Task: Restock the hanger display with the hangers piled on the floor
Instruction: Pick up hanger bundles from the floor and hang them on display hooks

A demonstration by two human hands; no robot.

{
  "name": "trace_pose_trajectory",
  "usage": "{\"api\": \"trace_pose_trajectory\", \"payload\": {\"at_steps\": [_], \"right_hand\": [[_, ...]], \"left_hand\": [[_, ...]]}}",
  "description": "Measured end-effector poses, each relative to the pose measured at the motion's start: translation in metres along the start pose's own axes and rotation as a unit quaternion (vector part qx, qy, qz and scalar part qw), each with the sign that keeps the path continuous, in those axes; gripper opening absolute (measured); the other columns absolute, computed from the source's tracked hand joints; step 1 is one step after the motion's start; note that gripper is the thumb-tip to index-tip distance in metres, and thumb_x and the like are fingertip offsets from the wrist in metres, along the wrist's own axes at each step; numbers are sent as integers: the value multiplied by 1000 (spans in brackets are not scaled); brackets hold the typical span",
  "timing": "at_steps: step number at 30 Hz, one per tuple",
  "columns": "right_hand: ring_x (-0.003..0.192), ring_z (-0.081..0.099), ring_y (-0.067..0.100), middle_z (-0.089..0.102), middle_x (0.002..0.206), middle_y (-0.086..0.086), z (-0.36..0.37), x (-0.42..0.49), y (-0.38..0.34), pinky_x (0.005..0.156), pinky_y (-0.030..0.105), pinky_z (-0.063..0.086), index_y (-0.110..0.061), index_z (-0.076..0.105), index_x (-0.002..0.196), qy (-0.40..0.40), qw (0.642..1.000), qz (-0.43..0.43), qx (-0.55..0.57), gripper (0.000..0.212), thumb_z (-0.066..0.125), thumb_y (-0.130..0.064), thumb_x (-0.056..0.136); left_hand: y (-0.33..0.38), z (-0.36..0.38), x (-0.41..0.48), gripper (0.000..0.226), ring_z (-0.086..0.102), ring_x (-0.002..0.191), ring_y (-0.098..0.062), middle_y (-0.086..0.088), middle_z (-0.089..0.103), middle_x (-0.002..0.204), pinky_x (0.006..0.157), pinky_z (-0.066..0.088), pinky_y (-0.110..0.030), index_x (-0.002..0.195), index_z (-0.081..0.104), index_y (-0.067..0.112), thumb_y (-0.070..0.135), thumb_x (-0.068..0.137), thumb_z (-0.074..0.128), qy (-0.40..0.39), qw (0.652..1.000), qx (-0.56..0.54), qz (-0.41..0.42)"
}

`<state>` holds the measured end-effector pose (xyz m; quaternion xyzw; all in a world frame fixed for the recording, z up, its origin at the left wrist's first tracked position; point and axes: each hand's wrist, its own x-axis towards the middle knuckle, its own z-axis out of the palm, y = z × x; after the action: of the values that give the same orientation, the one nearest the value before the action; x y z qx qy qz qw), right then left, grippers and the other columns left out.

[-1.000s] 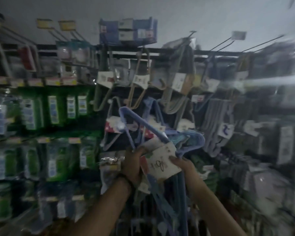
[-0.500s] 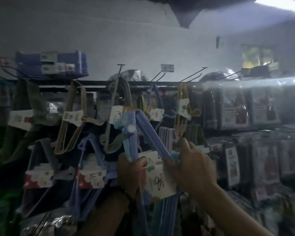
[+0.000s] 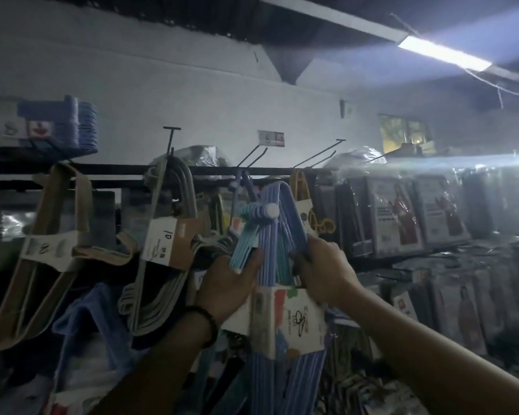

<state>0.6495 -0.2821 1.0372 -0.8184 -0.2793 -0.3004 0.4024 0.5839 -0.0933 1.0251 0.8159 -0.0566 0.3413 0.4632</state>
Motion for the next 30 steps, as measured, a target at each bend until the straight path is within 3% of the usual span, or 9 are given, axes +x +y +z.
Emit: {"api": "trace_pose_trajectory", "payload": {"at_steps": [5,9,13,17,19,21,24,27,30], "right_hand": [[59,69,5,71,79,-3,-24,58,53,50,20,51,-31,56,92,-25,998,-42,-26,13,59,-30,104],[58,66,5,70,82,-1,-40,113,76,50,18,50,-29,55,95,-73,990,-107,-50,11,60,-28,104],[61,68,12,70,80,1,-48,163,80,55,29,59,-23,59,91,-138,975,-171,-38,12,62,-25,103],[59,61,5,69,72,-11,-60,186,88,56,22,49,-30,64,90,-179,953,-232,74,18,66,-17,102],[67,65,10,71,80,-4,-59,197,89,61,29,52,-16,68,94,-186,953,-222,87,9,66,-15,102],[90,68,32,64,94,17,-53,216,86,78,50,52,3,62,100,-200,960,-192,33,17,59,-13,105],[119,59,45,61,114,22,-39,235,71,97,46,49,1,63,115,-157,963,-169,-137,22,50,-15,106],[91,63,27,59,90,3,-38,253,58,90,44,54,-12,61,102,-95,965,-156,-186,11,53,-19,102],[69,62,19,60,78,1,-45,267,40,63,33,52,-9,58,88,-95,962,-157,-202,18,58,-20,102]], "left_hand": [[-19,-12,49,59,57,56,-29,-4,52,61,54,38,-26,69,50,16,71,89,61,44,992,120,-12],[-7,-22,74,28,61,70,-12,3,64,78,56,41,-25,83,63,27,49,100,61,91,960,263,40],[11,-38,96,24,64,78,-19,8,62,82,64,46,-31,79,54,35,33,100,64,129,918,366,79],[26,-64,120,10,65,73,-15,4,70,84,64,50,-30,93,65,31,24,100,62,120,894,429,53],[32,-67,126,17,64,71,-14,0,70,82,60,46,-28,89,63,26,16,102,57,119,879,459,51],[41,-66,129,27,65,70,-13,4,68,76,57,43,-26,80,59,31,17,103,55,120,876,461,76],[57,-63,126,27,61,69,2,11,67,76,56,38,-18,85,57,42,25,105,55,89,879,457,104],[68,-54,128,24,61,70,9,19,62,72,59,38,-16,79,54,46,37,100,63,51,877,448,166],[71,-40,135,24,65,69,4,16,68,71,58,43,-13,75,62,38,45,98,61,21,890,413,192]]}}
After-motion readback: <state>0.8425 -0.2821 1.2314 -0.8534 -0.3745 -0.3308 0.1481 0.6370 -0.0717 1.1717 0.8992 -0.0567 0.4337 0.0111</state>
